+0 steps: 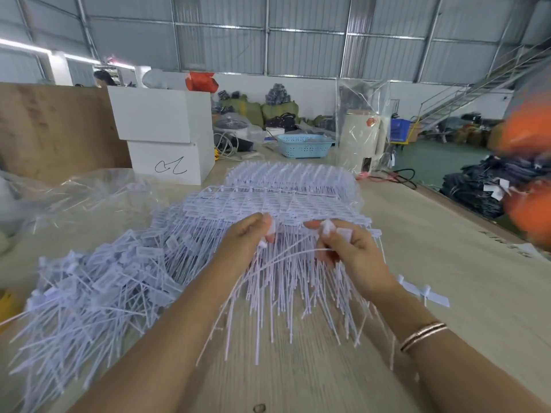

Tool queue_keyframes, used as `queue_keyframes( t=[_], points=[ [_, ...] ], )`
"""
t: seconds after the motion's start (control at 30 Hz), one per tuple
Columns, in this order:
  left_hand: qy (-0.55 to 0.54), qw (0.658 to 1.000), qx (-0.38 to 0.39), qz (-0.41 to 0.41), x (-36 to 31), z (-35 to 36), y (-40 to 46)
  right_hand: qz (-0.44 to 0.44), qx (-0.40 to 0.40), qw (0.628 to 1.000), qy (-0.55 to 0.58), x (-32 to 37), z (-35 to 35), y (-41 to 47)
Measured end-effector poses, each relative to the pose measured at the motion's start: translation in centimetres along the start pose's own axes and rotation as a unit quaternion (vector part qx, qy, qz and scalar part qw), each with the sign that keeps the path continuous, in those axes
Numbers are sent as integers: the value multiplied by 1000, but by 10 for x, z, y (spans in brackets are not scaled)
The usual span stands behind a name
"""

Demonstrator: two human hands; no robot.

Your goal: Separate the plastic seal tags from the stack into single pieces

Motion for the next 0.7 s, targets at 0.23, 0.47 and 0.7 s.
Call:
queue_keyframes(
  t=[0.23,0.47,0.7],
  points=[
    [214,970,48,102,9,22,-7,109,-49,992,-35,-24,-30,5],
    [240,952,-17,188,1,9,-12,133,4,982,-136,-30,-28,-2],
    [354,908,18,224,-3,11,-20,148,-197,968,36,-31,-61,6]
  ],
)
Point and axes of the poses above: each hand's wrist, its own y-axis towards the middle knuckle, its own z-axis out of the palm, x = y × z, the point moved 3 cm from there along y, towards the middle knuckle, and after that the axes turned 15 degrees about -y, right-handed, at the moved point
